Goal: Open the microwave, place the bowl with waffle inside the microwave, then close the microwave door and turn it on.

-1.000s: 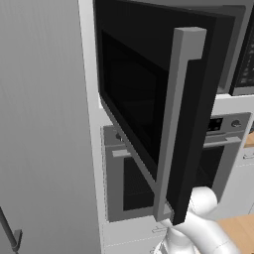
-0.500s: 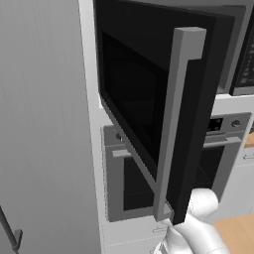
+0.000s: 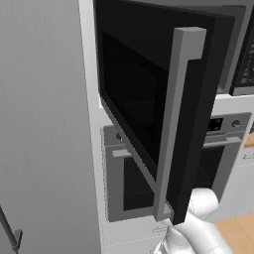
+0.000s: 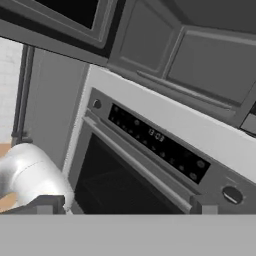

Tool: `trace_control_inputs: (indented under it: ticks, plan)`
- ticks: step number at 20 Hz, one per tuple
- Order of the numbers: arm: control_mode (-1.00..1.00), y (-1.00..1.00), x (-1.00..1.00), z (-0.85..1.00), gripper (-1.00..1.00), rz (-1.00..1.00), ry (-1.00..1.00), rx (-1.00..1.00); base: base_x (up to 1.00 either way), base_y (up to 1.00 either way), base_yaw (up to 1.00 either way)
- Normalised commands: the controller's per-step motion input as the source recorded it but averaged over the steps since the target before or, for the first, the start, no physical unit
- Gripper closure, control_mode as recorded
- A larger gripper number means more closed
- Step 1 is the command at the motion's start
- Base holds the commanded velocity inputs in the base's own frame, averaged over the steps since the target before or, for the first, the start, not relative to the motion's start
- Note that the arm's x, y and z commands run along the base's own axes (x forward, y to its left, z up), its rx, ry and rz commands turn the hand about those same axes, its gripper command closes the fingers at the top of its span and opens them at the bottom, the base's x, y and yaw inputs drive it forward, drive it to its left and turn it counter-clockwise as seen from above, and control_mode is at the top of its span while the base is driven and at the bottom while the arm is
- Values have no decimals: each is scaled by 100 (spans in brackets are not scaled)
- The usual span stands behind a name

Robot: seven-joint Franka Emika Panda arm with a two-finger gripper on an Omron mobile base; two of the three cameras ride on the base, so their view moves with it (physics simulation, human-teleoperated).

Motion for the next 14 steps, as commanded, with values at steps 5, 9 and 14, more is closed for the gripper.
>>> trace_control_inputs:
  ticks: [5, 9, 14]
  plan:
    - [-100, -42, 70, -30, -100, 0, 1, 1, 0, 0, 0]
    - [-100, -24, 75, -39, -100, 0, 0, 0, 0, 0, 0]
    - [-100, -26, 69, -39, -100, 0, 0, 0, 0, 0, 0]
